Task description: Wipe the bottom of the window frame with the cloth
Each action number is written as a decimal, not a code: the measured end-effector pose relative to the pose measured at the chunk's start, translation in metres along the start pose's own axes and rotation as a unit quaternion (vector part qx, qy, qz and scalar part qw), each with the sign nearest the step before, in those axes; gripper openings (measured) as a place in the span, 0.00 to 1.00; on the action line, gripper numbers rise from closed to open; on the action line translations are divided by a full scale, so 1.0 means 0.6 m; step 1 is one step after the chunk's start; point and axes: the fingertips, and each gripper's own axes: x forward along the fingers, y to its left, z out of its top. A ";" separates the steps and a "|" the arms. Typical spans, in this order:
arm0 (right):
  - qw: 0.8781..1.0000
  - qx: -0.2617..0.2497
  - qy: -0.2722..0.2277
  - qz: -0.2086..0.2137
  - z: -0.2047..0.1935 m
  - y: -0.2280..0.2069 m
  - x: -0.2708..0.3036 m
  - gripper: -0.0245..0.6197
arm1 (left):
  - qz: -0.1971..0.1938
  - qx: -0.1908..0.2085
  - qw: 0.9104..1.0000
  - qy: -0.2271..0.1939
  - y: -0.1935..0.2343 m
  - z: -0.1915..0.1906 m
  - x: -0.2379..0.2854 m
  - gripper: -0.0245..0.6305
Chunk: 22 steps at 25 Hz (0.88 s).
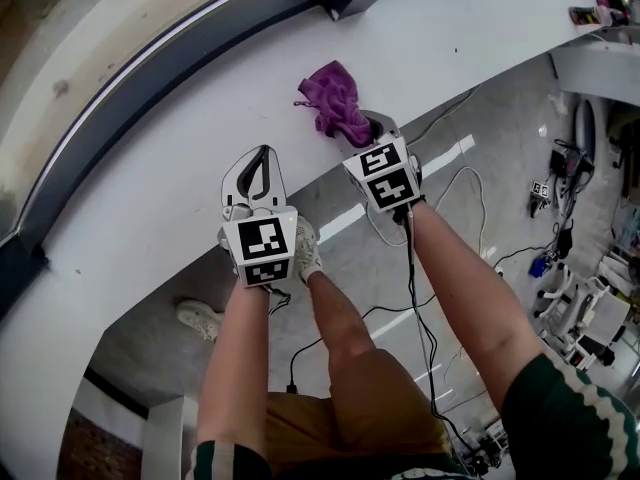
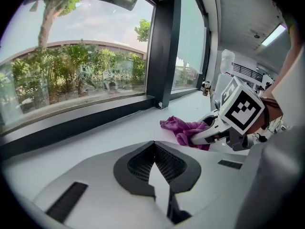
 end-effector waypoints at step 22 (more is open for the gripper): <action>0.998 -0.043 0.008 0.053 0.078 0.282 0.045 0.27 | 0.068 -0.063 0.995 -0.020 0.194 -0.110 -0.189 0.05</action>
